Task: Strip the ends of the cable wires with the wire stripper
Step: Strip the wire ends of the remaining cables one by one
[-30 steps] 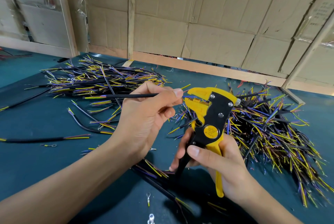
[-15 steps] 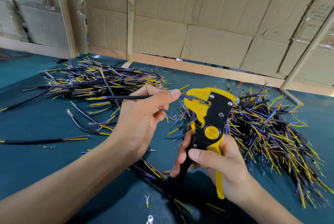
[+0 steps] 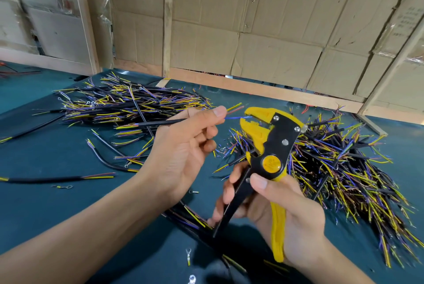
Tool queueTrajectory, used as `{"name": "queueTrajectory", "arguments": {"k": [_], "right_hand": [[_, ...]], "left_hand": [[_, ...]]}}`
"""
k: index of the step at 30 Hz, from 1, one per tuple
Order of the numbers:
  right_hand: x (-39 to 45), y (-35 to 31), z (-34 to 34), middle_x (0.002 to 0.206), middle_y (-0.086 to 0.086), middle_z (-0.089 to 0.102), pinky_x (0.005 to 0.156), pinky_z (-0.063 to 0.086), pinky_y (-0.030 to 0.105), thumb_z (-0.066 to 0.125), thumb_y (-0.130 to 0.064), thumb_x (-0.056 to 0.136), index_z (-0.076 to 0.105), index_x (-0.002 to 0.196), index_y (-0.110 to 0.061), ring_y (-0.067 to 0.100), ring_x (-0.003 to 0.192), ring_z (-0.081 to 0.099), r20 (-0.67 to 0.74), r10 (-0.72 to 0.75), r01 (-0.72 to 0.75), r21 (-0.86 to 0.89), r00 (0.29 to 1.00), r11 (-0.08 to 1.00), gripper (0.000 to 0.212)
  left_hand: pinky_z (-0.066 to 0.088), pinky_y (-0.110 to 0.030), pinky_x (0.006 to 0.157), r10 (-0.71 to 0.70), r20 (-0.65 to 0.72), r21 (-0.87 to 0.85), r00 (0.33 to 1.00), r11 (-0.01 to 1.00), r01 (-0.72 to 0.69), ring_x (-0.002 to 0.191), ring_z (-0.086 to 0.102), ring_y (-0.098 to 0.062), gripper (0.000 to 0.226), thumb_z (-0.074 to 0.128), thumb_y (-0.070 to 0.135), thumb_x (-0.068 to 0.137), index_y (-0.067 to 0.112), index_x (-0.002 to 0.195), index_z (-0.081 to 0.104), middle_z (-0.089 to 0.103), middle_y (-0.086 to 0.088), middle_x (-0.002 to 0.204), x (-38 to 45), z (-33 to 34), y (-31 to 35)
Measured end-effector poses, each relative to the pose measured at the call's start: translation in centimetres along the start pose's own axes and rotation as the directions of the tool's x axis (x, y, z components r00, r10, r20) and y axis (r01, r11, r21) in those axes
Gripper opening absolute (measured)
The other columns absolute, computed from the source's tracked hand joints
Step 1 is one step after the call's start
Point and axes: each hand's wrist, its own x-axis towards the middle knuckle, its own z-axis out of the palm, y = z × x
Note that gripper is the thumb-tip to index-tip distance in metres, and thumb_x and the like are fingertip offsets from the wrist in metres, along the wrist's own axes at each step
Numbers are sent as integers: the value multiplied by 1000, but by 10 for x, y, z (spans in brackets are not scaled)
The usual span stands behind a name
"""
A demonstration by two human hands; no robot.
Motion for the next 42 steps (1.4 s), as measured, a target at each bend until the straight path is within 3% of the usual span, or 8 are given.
{"name": "queueTrajectory", "arguments": {"k": [4, 21, 24, 27, 29, 34, 38, 42], "right_hand": [[1, 3, -4, 82, 27, 61, 72, 54, 61, 88, -36, 72, 68, 99, -1, 48, 74, 64, -84, -8, 3, -60, 996, 998, 49], [0, 4, -13, 85, 21, 63, 75, 52, 67, 79, -28, 85, 66, 100, -1, 47, 75, 66, -22, -24, 22, -103, 999, 994, 34], [-1, 2, -10, 75, 17, 63, 64, 48, 69, 77, -29, 85, 66, 88, -6, 43, 65, 66, -32, -23, 18, -148, 999, 989, 25], [-2, 4, -5, 52, 11, 52, 39, 37, 45, 70, -28, 77, 59, 63, -14, 31, 37, 55, -153, -101, 51, -301, 983, 952, 23], [-2, 4, -4, 46, 11, 45, 32, 27, 44, 70, -29, 74, 53, 58, -13, 27, 31, 46, -207, -115, 48, -305, 972, 951, 27], [4, 1, -7, 80, 23, 62, 66, 57, 54, 82, -40, 78, 68, 96, 0, 45, 71, 67, -83, -44, 46, 14, 996, 999, 46], [10, 1, -13, 82, 20, 63, 70, 58, 61, 87, -48, 71, 70, 96, -1, 44, 69, 66, -302, -152, 107, -162, 941, 981, 56], [10, 0, -17, 83, 24, 63, 69, 57, 57, 83, -27, 81, 70, 98, 3, 43, 67, 67, -341, -175, 107, -211, 924, 972, 38]], "left_hand": [[30, -26, 60, -23, -17, -52, 1000, 998, 22, 63, 47, -10, 20, 77, 17, 73, 15, 82, 59, 59, 1, 74, 3, -4, 3], [44, -22, 52, 46, -2, -56, 999, 997, -46, 64, 69, -16, 22, 76, 11, 65, 17, 55, 57, 66, -2, 68, -4, 4, 2], [41, -22, 51, 44, -16, -53, 999, 998, -45, 62, 68, -17, 21, 77, 10, 65, 13, 61, 56, 64, -3, 66, -4, 5, 2], [35, -23, 52, 60, -8, 11, 998, 998, -60, 57, 58, -15, 26, 81, 7, 67, 16, 57, 59, 59, -2, 63, -3, 5, 2], [30, -25, 52, 82, 4, 59, 997, 995, -82, 57, 51, -14, 32, 81, 6, 69, 19, 50, 59, 58, -2, 63, -3, 5, 1], [37, -23, 55, 77, -101, 98, 992, 993, -67, 60, 57, -12, 20, 84, 16, 67, 19, 58, 66, 68, -2, 72, 3, -1, 3], [37, -27, 53, 104, -12, 395, 994, 914, -91, 62, 51, -21, 18, 84, 21, 67, 19, 63, 67, 64, -7, 63, 9, -9, 4], [37, -22, 49, -103, 194, 606, 976, 794, -37, 52, 47, -13, 15, 80, 25, 68, 21, 62, 66, 62, -2, 58, 3, -8, -9]]}}
